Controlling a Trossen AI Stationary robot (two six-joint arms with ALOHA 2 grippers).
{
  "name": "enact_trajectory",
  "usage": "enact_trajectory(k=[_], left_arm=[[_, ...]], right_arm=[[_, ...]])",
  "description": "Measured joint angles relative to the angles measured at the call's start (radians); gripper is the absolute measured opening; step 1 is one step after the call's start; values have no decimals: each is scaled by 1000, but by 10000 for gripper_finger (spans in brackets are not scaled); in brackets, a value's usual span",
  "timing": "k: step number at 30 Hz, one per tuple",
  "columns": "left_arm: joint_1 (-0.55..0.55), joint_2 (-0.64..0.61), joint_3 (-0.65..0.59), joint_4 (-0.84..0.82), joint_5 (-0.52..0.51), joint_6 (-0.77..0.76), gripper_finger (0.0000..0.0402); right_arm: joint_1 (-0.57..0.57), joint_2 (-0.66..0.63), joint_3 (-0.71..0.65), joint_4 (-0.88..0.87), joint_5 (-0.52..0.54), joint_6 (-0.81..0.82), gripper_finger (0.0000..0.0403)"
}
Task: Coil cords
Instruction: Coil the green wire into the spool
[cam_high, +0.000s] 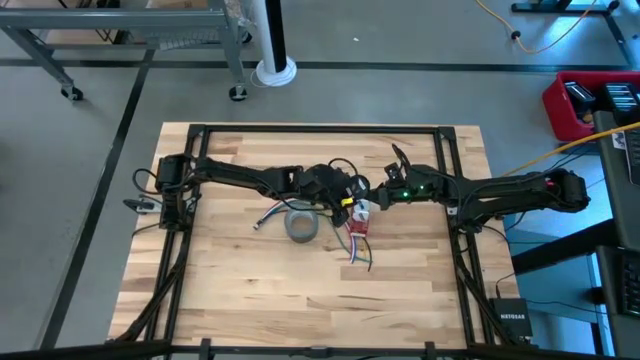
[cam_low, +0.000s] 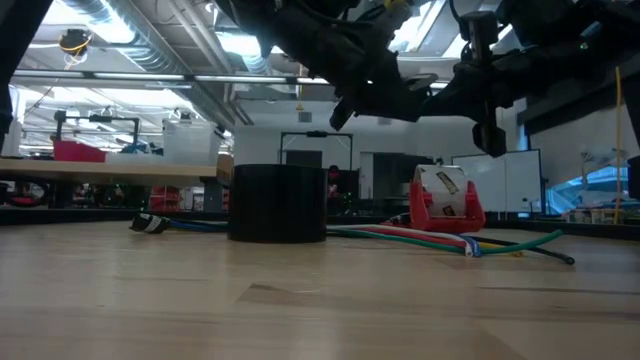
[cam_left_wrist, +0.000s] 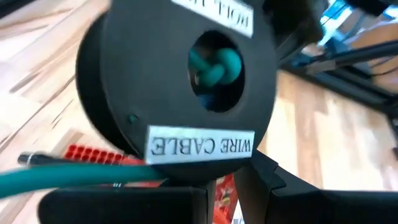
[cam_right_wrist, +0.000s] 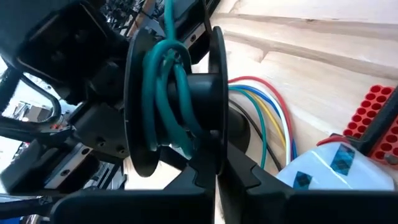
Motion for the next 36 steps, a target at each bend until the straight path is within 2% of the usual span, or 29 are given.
enact_trajectory(k=[5,8,13,19,25,29,36], left_arm=[[-35,0,0,-56,-173,2,42],[-38,0,0,-56,-231,20,43],[-24,0,1,-72,-242,30,43],[-9,-27,1,-194,-246,28,43],[-7,-96,1,-293,-347,58,43],[-7,-137,2,-348,-357,48,43],[-14,-138,2,-351,-355,52,43]], right_arm=[[0,0,0,9,0,0,3],[0,1,0,17,0,0,3],[0,1,0,17,0,0,3],[0,1,0,-5,-26,0,3],[0,1,0,-39,-27,0,3],[0,2,0,-37,-27,0,3],[0,2,0,-36,-27,0,3]])
